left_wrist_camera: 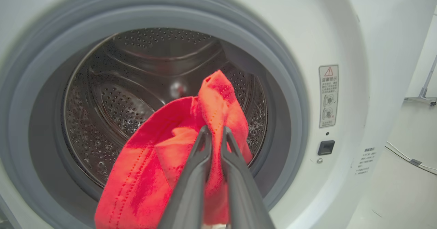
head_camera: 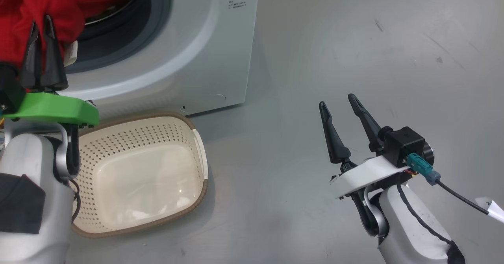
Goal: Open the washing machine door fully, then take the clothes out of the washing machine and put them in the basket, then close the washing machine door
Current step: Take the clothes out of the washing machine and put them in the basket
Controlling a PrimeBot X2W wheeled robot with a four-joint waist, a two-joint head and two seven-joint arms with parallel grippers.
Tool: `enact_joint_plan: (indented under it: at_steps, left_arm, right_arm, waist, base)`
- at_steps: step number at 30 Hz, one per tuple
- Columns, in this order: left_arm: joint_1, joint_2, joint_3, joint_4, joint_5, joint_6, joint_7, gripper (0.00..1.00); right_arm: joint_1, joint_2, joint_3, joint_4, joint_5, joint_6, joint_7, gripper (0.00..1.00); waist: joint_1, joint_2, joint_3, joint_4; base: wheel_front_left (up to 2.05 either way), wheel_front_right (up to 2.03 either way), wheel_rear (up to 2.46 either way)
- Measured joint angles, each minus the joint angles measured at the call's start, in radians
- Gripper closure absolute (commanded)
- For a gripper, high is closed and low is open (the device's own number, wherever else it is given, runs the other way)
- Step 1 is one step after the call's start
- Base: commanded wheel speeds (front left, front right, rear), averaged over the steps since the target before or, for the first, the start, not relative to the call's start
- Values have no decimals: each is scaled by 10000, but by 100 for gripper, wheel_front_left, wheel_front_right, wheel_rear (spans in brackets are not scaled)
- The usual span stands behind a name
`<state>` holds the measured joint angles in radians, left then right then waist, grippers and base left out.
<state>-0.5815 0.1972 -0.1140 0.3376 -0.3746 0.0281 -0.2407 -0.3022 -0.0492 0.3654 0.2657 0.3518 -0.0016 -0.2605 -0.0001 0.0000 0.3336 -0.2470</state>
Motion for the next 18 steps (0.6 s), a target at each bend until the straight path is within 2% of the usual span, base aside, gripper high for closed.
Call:
enact_joint_plan:
  at_steps: [18]
  left_arm:
    - [1241,-104,125,-2725,500,387,-113,100]
  right_arm:
    - [873,-2,-84,345,-38,213,0,0]
  waist:
    - [0,0,-1735,600]
  base:
    - [0,0,0]
